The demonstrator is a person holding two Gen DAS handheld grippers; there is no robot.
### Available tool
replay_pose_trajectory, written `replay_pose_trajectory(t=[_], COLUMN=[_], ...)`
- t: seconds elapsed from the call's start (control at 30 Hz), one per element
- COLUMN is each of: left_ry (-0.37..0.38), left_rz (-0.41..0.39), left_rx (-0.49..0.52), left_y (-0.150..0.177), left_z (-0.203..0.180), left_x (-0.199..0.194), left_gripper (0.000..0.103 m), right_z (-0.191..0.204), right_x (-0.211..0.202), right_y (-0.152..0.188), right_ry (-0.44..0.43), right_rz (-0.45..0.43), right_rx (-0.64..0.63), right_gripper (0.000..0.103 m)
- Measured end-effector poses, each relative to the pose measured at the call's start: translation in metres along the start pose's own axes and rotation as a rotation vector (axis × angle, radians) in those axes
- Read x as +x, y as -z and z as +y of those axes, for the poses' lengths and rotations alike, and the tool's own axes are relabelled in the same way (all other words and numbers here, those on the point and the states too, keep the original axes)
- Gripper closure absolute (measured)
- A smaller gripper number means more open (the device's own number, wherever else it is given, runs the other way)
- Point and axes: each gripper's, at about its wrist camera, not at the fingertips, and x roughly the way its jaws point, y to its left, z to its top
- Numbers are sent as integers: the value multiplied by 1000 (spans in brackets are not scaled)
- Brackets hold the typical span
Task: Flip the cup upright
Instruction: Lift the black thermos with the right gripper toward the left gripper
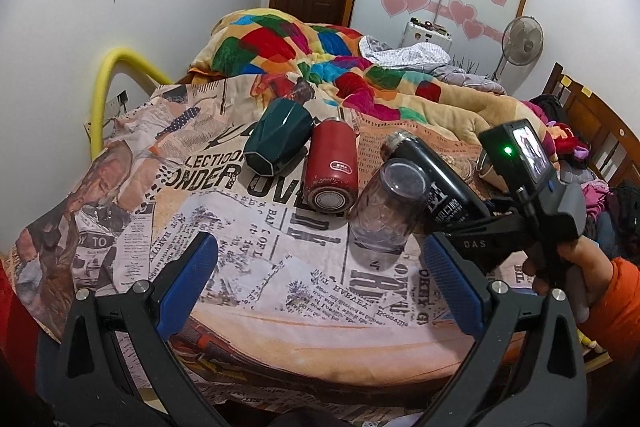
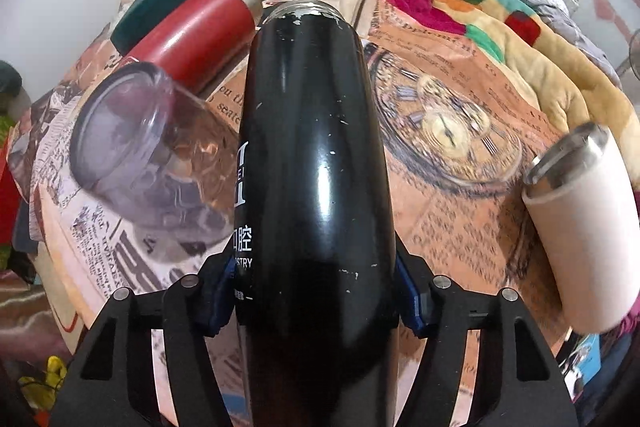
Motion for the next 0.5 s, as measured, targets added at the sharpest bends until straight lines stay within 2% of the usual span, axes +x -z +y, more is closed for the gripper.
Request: replay_pose_trajectory(t=[0.23,0.5], left_ry=[2,7], left_rz=[-38,-87], left_rx=[15,34], left_y=[-3,-5], left_z=[-7,-20], left_x=[-20,-48], left_gripper=[0,0], right_z=[-9,-2], right_x=[-25,-88], right_y=[13,20], right_ry=[8,5], right_rz=[-48,-176], right_rx=[41,28], right_gripper=[41,41])
